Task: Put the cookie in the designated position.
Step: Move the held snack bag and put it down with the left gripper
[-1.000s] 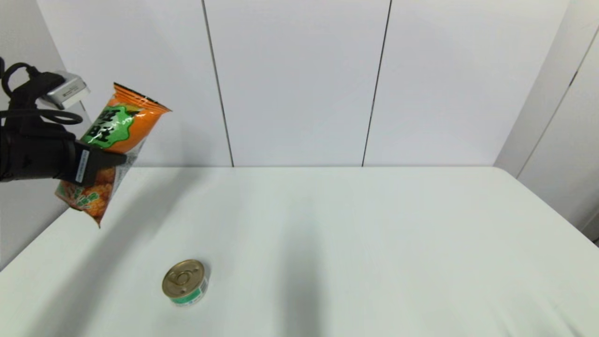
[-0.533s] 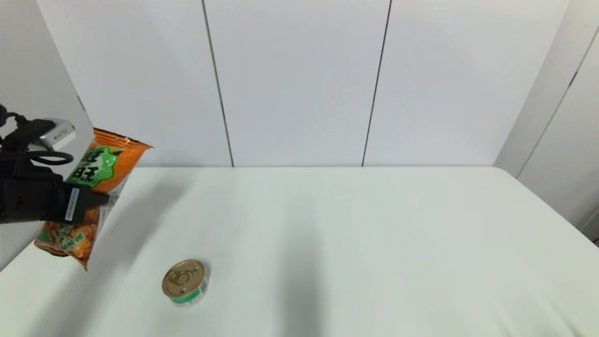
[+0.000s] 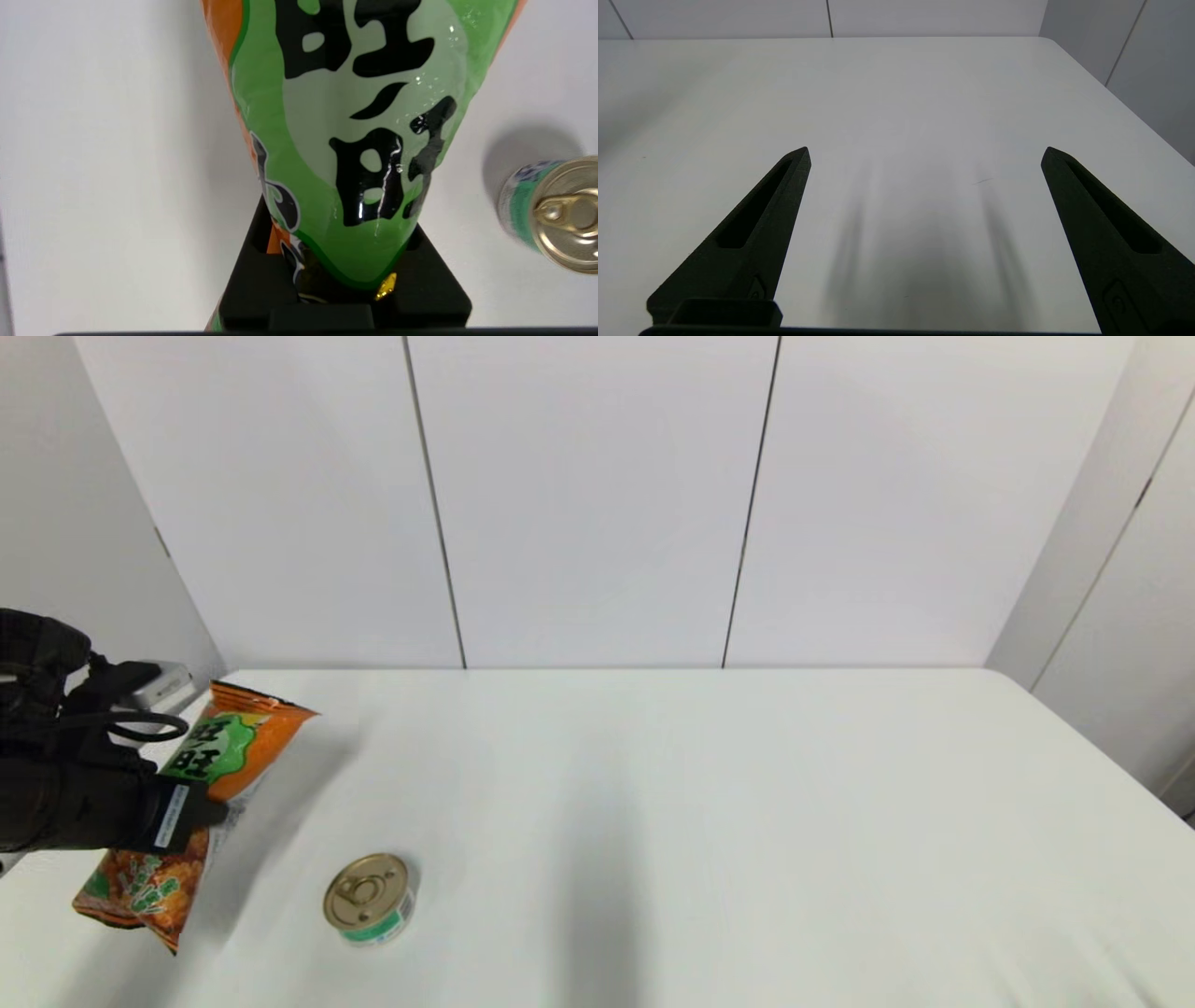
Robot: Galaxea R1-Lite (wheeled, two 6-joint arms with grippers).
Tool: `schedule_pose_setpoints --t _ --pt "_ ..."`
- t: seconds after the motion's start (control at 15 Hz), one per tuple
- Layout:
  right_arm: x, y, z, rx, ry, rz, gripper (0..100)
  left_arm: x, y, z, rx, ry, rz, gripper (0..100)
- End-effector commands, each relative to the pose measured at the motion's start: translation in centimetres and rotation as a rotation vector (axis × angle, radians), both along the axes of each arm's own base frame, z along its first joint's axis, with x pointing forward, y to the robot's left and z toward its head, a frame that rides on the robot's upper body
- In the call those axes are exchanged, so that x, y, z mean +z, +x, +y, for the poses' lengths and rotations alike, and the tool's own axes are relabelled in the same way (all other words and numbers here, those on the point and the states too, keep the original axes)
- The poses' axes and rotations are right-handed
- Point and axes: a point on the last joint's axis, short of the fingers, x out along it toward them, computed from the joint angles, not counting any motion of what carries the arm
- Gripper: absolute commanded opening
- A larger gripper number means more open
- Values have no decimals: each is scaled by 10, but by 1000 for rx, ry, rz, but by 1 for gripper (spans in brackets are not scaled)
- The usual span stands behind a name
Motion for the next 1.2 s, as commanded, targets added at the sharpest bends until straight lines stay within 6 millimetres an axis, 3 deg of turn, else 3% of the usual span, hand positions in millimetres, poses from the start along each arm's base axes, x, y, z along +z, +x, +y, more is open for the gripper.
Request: schedule_pose_setpoints --t 0.07,0.4,0.73,0.8,1.2 --pt "-3 1 0 0 0 9 100 -19 0 0 -1 -11 89 0" --pt "-3 1 0 1 0 9 100 -36 -5 -1 -3 -24 171 0" --pt "-3 1 0 1 0 9 100 -38 -4 -1 -7 -27 178 0" --pt "-3 1 0 1 0 9 100 -38 -5 -1 -4 -28 180 100" --pt "-3 1 0 0 0 9 100 -30 -3 -1 -10 -19 141 100"
